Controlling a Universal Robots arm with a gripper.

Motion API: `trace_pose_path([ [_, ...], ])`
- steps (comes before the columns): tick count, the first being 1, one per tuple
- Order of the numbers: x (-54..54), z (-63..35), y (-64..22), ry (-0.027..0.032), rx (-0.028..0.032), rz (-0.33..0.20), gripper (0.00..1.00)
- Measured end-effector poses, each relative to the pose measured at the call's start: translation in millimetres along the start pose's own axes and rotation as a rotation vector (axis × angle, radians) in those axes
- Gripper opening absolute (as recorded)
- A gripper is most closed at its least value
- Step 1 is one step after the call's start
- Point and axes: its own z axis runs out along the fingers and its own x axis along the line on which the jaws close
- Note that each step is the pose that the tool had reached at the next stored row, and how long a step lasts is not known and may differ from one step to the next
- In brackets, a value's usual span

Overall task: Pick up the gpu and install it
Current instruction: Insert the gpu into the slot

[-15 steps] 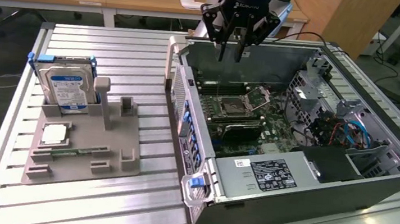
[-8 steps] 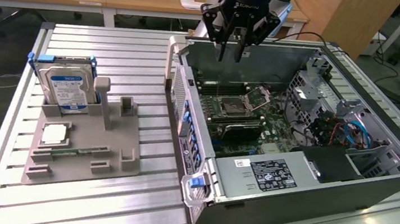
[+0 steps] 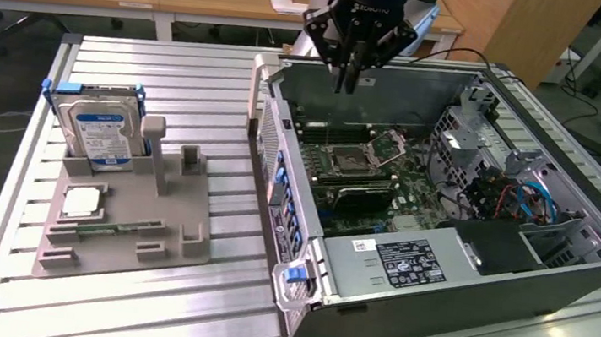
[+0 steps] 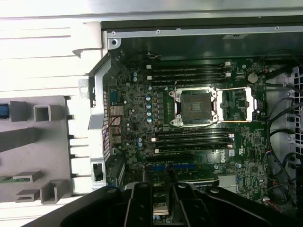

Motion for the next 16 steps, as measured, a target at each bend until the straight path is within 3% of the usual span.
trace_pose_path([
  [1,0.0,0.0,0.0,0.0,-0.0001,0.0,0.22],
  [3,0.0,0.0,0.0,0.0,0.0,0.0,0.11],
  [8,-0.2,0.0,0.0,0.0003,-0.0002,-0.007,0.11],
  [14,-0.1,3.1,-0.2,0.0051,-0.0027,-0.114,0.11],
  [16,-2.4,5.9,-0.2,0.0058,-0.0029,-0.127,0.11],
])
